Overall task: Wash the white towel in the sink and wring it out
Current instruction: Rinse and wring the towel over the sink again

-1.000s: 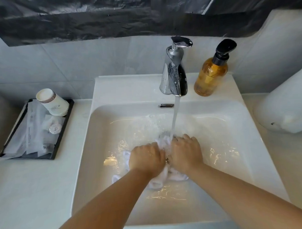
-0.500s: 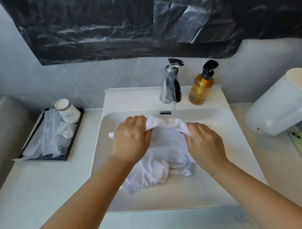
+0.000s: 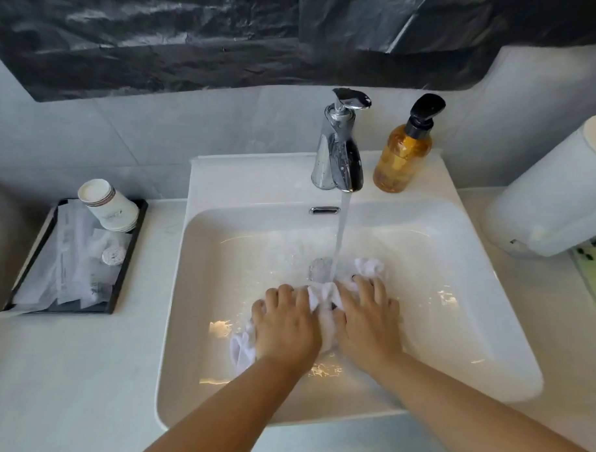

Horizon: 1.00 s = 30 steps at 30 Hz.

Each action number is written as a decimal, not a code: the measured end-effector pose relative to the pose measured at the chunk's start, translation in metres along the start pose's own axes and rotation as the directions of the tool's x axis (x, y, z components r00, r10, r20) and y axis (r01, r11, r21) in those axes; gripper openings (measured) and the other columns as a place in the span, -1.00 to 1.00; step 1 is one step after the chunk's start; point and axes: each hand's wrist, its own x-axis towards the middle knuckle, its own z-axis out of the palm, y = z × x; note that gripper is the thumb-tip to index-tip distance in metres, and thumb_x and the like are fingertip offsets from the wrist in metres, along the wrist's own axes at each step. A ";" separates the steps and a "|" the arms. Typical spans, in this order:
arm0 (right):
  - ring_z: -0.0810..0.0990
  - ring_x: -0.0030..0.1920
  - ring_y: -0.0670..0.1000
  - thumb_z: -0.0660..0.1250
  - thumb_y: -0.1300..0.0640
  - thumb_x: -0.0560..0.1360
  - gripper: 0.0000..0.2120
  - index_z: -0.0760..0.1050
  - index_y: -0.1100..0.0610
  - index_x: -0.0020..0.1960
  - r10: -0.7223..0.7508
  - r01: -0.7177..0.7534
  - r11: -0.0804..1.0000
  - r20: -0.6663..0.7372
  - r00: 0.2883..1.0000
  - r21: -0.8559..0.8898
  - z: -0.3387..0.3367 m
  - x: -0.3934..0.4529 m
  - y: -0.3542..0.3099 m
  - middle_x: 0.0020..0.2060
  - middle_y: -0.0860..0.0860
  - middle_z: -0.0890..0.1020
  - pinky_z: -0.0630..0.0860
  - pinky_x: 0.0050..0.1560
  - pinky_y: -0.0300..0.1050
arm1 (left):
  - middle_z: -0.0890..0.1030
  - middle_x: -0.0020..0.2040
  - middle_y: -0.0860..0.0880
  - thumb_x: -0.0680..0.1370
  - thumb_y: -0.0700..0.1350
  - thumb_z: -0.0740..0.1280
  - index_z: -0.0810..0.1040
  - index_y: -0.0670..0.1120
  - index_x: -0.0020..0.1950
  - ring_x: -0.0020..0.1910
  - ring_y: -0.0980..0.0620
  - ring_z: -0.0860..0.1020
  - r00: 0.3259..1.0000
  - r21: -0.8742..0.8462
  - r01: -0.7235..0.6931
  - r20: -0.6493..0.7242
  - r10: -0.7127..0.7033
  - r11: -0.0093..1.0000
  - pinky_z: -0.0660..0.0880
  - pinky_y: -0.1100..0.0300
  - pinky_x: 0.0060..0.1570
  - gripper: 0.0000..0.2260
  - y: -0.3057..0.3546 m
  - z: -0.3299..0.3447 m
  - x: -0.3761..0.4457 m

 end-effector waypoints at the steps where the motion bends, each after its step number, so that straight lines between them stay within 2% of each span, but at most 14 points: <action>1: 0.52 0.10 0.24 0.11 -0.08 0.42 -0.60 0.56 0.00 0.14 -0.005 0.003 0.999 -0.033 0.999 -0.037 0.000 0.008 -0.002 0.07 0.09 0.58 0.50 -0.22 0.13 | 0.55 -0.15 -0.09 0.54 0.07 0.10 0.56 -0.10 -0.07 -0.17 -0.15 0.51 0.993 -0.012 -0.052 -0.104 0.050 0.999 0.43 -0.02 -0.19 -0.67 0.000 0.006 0.005; 4: 0.54 -0.07 0.20 0.14 -0.06 0.40 -0.69 0.55 0.09 -0.07 -0.105 0.084 0.985 -0.146 0.984 -0.148 0.002 0.030 0.004 -0.10 0.08 0.60 0.44 -0.30 0.05 | 0.44 -0.44 -0.06 0.51 0.03 0.20 0.43 -0.09 -0.32 -0.45 -0.11 0.42 0.945 -0.093 -0.145 -0.308 0.110 0.985 0.33 0.09 -0.39 -0.73 -0.004 0.017 0.022; 7: 0.60 -0.14 0.18 0.14 -0.02 0.35 -0.70 0.55 0.14 -0.18 -0.197 0.170 0.976 -0.209 0.958 -0.139 0.003 0.053 0.009 -0.24 0.04 0.59 0.48 -0.29 0.02 | 0.40 -0.54 -0.05 0.48 0.00 0.14 0.41 -0.11 -0.35 -0.58 -0.08 0.38 0.937 -0.096 -0.177 -0.322 0.138 0.979 0.23 0.18 -0.46 -0.73 -0.008 0.013 0.039; 11: 0.57 -0.29 0.13 0.11 -0.01 0.39 -0.69 0.52 0.13 -0.32 -0.198 0.180 0.977 -0.167 0.966 -0.117 -0.007 0.063 0.004 -0.39 0.01 0.54 0.46 -0.37 -0.01 | 0.42 -0.58 -0.02 0.43 0.02 0.11 0.45 -0.11 -0.38 -0.64 -0.03 0.39 0.973 -0.120 -0.113 -0.213 0.086 0.986 0.15 0.23 -0.50 -0.71 -0.010 0.010 0.047; 13: 0.57 -0.27 0.12 0.02 -0.03 0.46 -0.59 0.54 0.13 -0.30 -0.204 0.197 0.971 -0.037 0.978 -0.139 -0.016 0.063 0.000 -0.37 0.02 0.56 0.44 -0.35 -0.02 | 0.48 -0.52 -0.06 0.49 0.00 0.10 0.48 -0.13 -0.33 -0.58 -0.07 0.46 0.986 -0.158 -0.100 -0.145 0.077 0.982 0.17 0.21 -0.45 -0.68 -0.008 0.001 0.043; 15: 0.57 -0.04 0.12 -0.11 -0.05 0.54 -0.48 0.59 0.14 -0.08 -0.183 0.194 0.971 0.086 0.979 -0.142 -0.034 0.068 -0.005 -0.15 0.04 0.63 0.40 -0.18 -0.05 | 0.59 -0.32 -0.11 0.58 0.01 0.07 0.53 -0.16 -0.16 -0.32 -0.16 0.57 0.993 -0.201 -0.033 -0.117 0.009 0.979 0.24 0.15 -0.30 -0.66 -0.008 -0.005 0.047; 17: 0.51 0.13 0.11 -0.02 0.02 0.61 -0.61 0.54 0.12 0.13 -0.127 0.135 0.984 0.075 0.989 -0.113 -0.048 0.076 -0.001 0.02 0.03 0.63 0.36 -0.09 -0.06 | 0.58 -0.30 -0.15 0.57 0.04 0.00 0.50 -0.17 -0.17 -0.28 -0.22 0.56 0.987 -0.295 -0.034 -0.157 -0.013 0.955 0.26 0.12 -0.30 -0.61 -0.012 -0.011 0.050; 20: 0.61 0.03 0.15 0.17 0.16 0.53 -0.78 0.57 0.18 0.01 -0.107 0.094 0.990 -0.123 0.987 -0.109 -0.069 0.068 -0.001 -0.17 0.07 0.68 0.44 0.00 0.10 | 0.53 -0.40 -0.13 0.50 -0.08 0.08 0.49 -0.18 -0.25 -0.43 -0.20 0.50 0.941 -0.297 -0.102 -0.338 -0.005 0.949 0.27 0.16 -0.45 -0.73 -0.023 -0.032 0.049; 22: 0.67 0.04 0.15 0.20 0.13 0.48 -0.74 0.62 0.19 0.01 -0.139 0.119 0.989 -0.285 0.948 -0.088 -0.072 0.056 0.006 -0.14 0.11 0.71 0.42 0.13 0.39 | 0.65 -0.20 -0.15 0.48 -0.16 0.14 0.60 -0.21 -0.07 -0.27 -0.22 0.58 0.896 -0.263 -0.197 -0.439 0.065 0.944 0.46 0.09 -0.40 -0.74 -0.031 -0.043 0.042; 24: 0.67 0.06 0.15 0.13 0.09 0.52 -0.66 0.59 0.21 0.10 -0.192 0.207 0.978 -0.324 0.926 0.010 -0.069 0.034 0.011 -0.05 0.13 0.70 0.43 0.21 0.40 | 0.68 0.02 -0.18 0.46 -0.26 0.21 0.60 -0.21 0.13 -0.07 -0.23 0.60 0.868 -0.266 -0.292 -0.477 0.138 0.919 0.56 0.04 -0.22 -0.70 -0.036 -0.052 0.024; 25: 0.68 -0.03 0.17 0.12 0.08 0.53 -0.66 0.57 0.22 0.09 -0.209 0.248 0.966 -0.341 0.917 0.073 -0.069 0.019 0.013 -0.10 0.14 0.69 0.52 0.17 0.28 | 0.68 -0.04 -0.15 0.46 -0.27 0.24 0.59 -0.16 0.11 -0.11 -0.22 0.59 0.863 -0.279 -0.320 -0.481 0.157 0.906 0.53 0.11 -0.25 -0.74 -0.038 -0.053 0.011; 27: 0.63 -0.27 0.16 0.12 0.06 0.52 -0.72 0.55 0.17 0.03 -0.196 0.274 0.946 -0.367 0.909 0.174 -0.066 -0.010 0.017 -0.24 0.07 0.65 0.59 -0.22 -0.08 | 0.62 -0.31 -0.07 0.52 -0.17 0.22 0.54 -0.09 -0.03 -0.35 -0.17 0.56 0.892 -0.301 -0.310 -0.419 0.166 0.902 0.37 0.22 -0.44 -0.88 -0.041 -0.055 -0.016; 28: 0.58 -0.33 0.13 0.12 0.02 0.53 -0.74 0.53 0.11 0.01 -0.190 0.269 0.939 -0.330 0.924 0.213 -0.067 -0.022 0.018 -0.28 0.00 0.62 0.48 -0.40 -0.15 | 0.57 -0.40 -0.03 0.54 -0.09 0.18 0.51 -0.06 -0.07 -0.45 -0.15 0.52 0.912 -0.301 -0.287 -0.377 0.163 0.909 0.32 0.22 -0.51 -0.87 -0.043 -0.057 -0.027; 30: 0.44 -0.42 0.07 0.11 -0.08 0.55 -0.77 0.47 0.02 -0.03 -0.166 0.228 0.929 -0.224 0.960 0.291 -0.071 -0.039 0.020 -0.42 -0.17 0.48 0.28 -0.51 -0.15 | 0.50 -0.49 0.00 0.54 0.02 0.12 0.45 -0.02 -0.11 -0.55 -0.13 0.46 0.936 -0.290 -0.256 -0.315 0.161 0.922 0.25 0.21 -0.57 -0.82 -0.046 -0.061 -0.041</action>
